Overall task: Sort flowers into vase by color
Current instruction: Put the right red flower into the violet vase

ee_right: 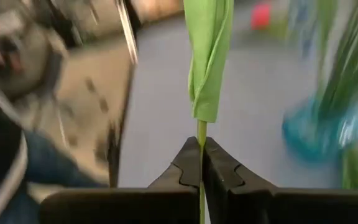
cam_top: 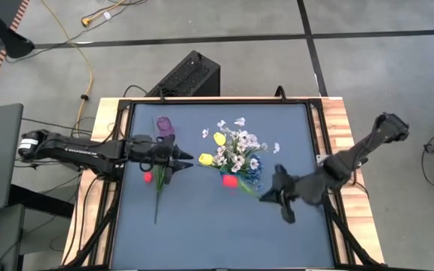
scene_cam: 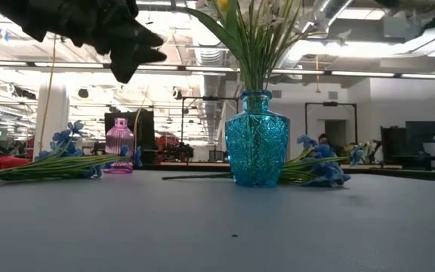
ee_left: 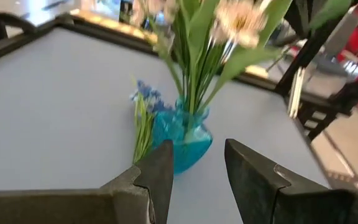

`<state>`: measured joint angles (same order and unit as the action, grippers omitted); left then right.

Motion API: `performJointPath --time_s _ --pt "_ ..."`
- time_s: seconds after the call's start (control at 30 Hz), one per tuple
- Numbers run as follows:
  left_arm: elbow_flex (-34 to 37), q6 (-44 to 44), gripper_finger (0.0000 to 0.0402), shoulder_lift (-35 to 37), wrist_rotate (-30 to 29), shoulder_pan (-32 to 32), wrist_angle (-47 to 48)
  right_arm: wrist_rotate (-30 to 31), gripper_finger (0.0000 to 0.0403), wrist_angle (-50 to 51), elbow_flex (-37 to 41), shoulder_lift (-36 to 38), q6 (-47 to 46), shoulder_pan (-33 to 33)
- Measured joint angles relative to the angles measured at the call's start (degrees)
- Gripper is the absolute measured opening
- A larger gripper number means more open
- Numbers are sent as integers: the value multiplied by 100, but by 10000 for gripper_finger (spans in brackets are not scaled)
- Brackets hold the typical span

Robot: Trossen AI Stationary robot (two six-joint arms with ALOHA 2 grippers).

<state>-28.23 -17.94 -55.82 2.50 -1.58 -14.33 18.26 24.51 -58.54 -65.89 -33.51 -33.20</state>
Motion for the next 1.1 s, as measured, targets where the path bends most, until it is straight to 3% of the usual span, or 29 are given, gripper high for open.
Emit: performJointPath --time_s 0.23,0.43,0.63,0.83,1.0,1.1 --pt "0 -120 132 509 -21 -2 -991 -152 30 -1978 -7 443 1446 768" --pt "-65 135 132 927 -493 -6 -2035 -629 29 -3544 -9 354 2141 1422" --pt "-1152 351 132 526 -297 -2 -1113 -979 31 -4382 -9 -34 2140 2120" --pt "-2841 536 132 -262 -292 0 209 -1680 30 -5495 -9 -408 1682 2648" --pt "-3980 416 132 -967 -275 0 1201 -1707 31 -6255 -11 -581 1162 2862" --pt "-4415 307 132 -1380 57 -2 1382 -1689 30 -6266 -11 -626 1103 2936"
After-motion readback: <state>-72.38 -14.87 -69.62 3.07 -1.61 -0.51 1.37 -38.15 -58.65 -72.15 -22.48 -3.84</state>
